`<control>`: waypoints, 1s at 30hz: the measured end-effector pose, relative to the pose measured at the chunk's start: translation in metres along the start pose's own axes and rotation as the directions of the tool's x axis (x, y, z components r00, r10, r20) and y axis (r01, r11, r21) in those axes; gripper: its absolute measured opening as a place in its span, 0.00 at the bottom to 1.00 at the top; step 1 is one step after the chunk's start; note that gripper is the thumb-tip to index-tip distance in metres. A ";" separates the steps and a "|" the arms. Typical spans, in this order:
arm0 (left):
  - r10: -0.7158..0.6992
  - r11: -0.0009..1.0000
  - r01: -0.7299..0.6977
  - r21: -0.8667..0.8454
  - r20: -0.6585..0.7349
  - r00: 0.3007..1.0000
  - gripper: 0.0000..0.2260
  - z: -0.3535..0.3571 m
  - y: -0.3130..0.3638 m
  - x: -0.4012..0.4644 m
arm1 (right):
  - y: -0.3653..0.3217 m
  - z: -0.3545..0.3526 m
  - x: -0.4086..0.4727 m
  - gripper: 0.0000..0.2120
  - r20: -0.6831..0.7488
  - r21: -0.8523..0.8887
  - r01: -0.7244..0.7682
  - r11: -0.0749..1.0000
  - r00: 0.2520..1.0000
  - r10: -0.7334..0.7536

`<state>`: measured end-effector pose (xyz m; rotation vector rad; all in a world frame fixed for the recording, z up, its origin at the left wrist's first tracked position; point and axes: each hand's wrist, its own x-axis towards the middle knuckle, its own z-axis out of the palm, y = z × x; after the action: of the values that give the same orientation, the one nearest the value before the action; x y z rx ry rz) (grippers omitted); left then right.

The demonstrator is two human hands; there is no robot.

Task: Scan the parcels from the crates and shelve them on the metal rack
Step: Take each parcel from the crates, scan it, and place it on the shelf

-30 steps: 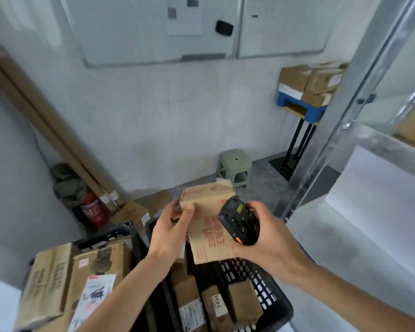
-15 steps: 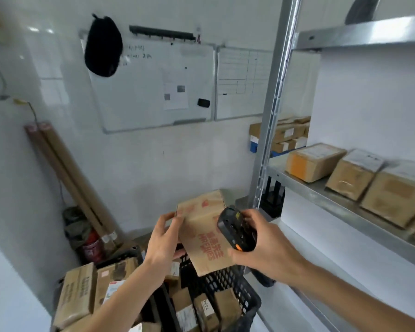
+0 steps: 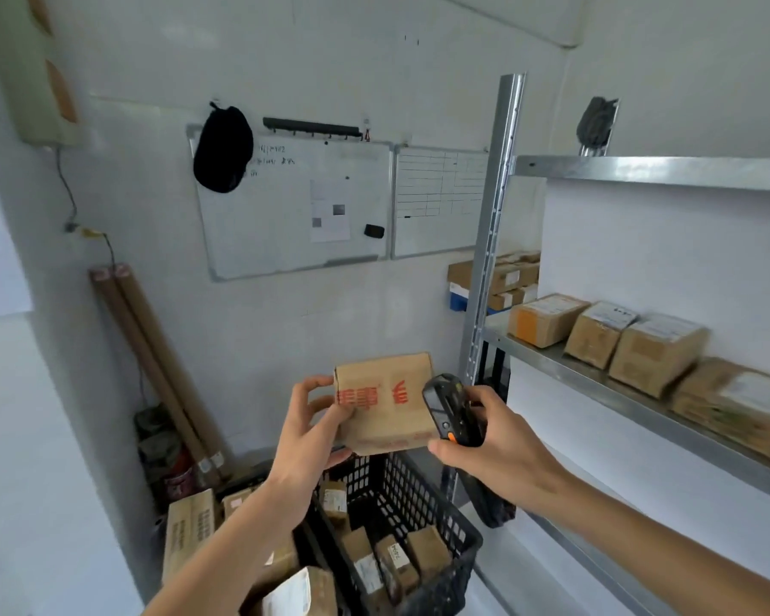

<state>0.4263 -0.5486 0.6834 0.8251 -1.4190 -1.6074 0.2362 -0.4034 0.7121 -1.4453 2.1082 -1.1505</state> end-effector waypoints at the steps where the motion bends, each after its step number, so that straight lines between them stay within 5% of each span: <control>1: 0.015 1.000 -0.015 0.003 0.019 1.000 0.11 -0.004 0.003 -0.009 | -0.007 0.001 -0.009 0.28 -0.014 -0.005 -0.003 1.000 1.000 0.003; 8: 0.089 0.994 -0.098 0.043 0.175 0.981 0.26 -0.003 0.019 -0.054 | -0.036 -0.018 -0.061 0.31 -0.073 -0.079 -0.025 0.997 0.997 0.019; 19: 0.324 0.942 -0.335 0.004 0.247 0.913 0.25 0.068 0.035 -0.083 | -0.048 -0.094 -0.118 0.24 -0.224 -0.162 -0.006 0.987 0.974 -0.031; 25: 0.294 0.955 -0.276 -0.110 0.208 0.933 0.06 0.133 0.054 -0.110 | -0.042 -0.149 -0.154 0.22 -0.291 -0.211 0.021 0.977 0.953 -0.083; 30: 0.270 0.956 -0.239 -0.167 0.200 0.942 0.09 0.191 0.062 -0.137 | -0.030 -0.202 -0.194 0.27 -0.287 -0.260 -0.042 0.965 0.957 -0.036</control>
<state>0.3290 -0.3423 0.7679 0.3695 -1.4782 -1.6108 0.2039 -0.1484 0.8281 -1.4555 2.5483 -1.1764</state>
